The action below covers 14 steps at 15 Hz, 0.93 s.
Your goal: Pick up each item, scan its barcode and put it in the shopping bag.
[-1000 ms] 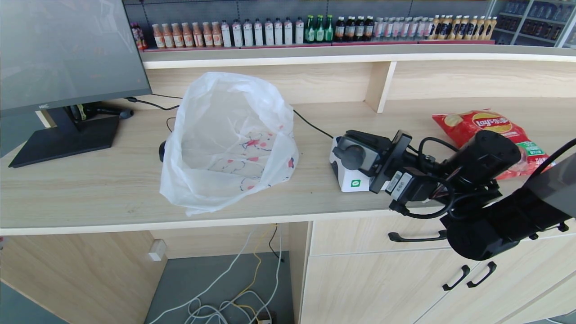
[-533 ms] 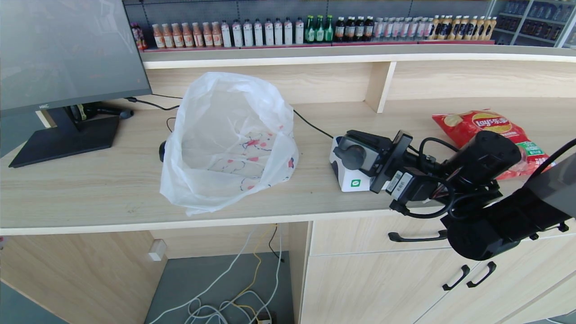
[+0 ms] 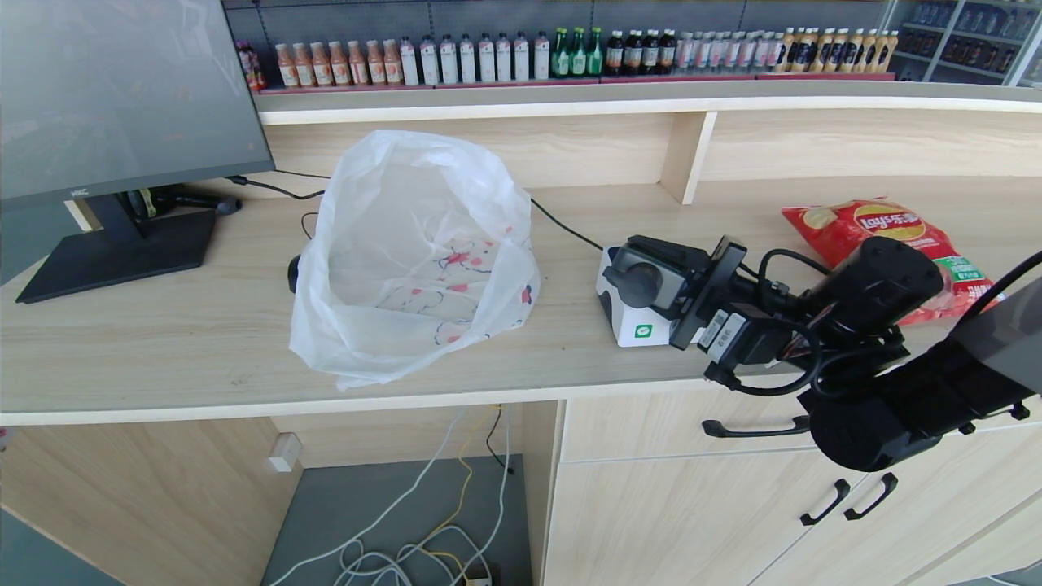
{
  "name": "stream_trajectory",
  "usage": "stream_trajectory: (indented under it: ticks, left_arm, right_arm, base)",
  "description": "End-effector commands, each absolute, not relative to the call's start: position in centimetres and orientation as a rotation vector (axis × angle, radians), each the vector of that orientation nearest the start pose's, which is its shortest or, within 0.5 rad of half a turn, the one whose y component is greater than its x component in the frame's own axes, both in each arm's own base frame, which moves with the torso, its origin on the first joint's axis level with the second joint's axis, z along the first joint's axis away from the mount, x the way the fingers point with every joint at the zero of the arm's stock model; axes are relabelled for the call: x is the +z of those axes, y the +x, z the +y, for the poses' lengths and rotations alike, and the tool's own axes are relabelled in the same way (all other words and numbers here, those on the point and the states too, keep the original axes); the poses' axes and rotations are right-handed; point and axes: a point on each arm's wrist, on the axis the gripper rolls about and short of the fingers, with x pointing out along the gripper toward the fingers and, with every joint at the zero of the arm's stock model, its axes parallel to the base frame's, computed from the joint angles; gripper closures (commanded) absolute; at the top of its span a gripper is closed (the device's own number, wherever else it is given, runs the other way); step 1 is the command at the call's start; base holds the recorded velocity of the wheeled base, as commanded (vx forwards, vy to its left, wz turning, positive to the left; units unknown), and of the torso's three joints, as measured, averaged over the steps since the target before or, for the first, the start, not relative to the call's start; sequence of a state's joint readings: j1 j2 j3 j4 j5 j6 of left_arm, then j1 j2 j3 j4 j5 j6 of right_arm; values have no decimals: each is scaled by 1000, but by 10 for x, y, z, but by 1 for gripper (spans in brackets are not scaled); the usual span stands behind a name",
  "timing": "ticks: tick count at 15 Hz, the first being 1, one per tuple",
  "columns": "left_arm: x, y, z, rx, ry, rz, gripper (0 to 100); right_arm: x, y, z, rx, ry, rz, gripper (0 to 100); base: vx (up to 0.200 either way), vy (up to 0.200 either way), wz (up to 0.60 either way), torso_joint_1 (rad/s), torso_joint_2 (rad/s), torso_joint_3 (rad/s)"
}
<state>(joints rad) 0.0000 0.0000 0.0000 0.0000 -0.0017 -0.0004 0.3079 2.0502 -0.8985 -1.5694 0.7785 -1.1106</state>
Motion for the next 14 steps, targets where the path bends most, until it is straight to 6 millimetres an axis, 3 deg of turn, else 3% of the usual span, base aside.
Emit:
stream_trajectory:
  ticks: [1,11,14]
  left_arm:
    - [75,-23,0,-2,0,0,0]
    - [75,-23,0,-2,0,0,0]
    - [75,-23,0,-2,0,0,0]
  right_arm:
    - [177,344,126,722,-1081,-983,100]
    - [178,344,126,704,-1082,-975,100]
    - [205,314,136,689,-999,-997,100]
  base:
    - [0,0,0,0,0,0]
    - [0,0,0,0,0,0]
    - [0,0,0,0,0,0]
